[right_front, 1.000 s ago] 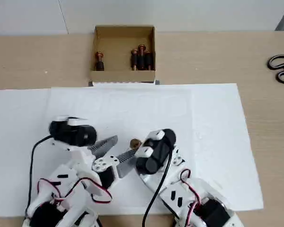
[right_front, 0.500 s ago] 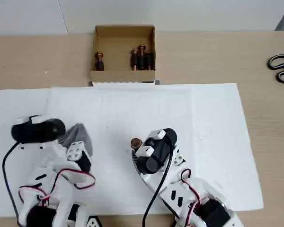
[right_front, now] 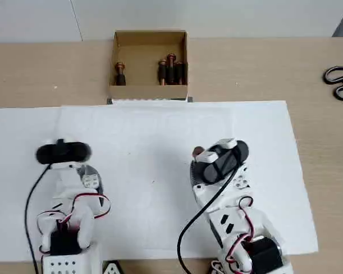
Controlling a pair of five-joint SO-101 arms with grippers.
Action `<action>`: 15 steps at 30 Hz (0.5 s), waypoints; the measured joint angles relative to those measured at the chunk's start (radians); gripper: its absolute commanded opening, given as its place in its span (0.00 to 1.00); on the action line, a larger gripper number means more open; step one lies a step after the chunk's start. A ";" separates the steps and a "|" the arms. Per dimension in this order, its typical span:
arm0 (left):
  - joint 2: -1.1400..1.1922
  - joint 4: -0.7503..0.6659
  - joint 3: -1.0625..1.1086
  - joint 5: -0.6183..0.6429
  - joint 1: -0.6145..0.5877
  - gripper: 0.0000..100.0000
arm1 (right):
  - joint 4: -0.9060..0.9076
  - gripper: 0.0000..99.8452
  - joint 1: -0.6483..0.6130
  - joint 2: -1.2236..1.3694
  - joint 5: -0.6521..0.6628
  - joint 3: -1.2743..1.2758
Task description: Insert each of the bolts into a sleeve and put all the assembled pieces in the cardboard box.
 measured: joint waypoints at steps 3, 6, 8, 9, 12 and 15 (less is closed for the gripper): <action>0.000 -0.006 0.011 -0.017 0.000 0.01 | 0.000 0.00 0.023 0.000 0.000 0.000; 0.000 -0.006 0.012 -0.025 0.000 0.01 | 0.000 0.00 0.021 0.000 0.000 0.000; 0.000 -0.006 0.012 -0.044 0.005 0.01 | -0.002 0.00 0.034 0.000 -0.005 0.000; 0.000 -0.006 0.012 -0.057 0.005 0.01 | -0.012 0.00 0.043 0.000 -0.015 0.000; 0.000 -0.006 0.012 -0.069 0.005 0.01 | -0.083 0.00 0.075 0.005 -0.038 0.000; 0.000 -0.006 0.012 -0.069 0.005 0.01 | -0.184 0.00 0.083 0.032 -0.044 0.000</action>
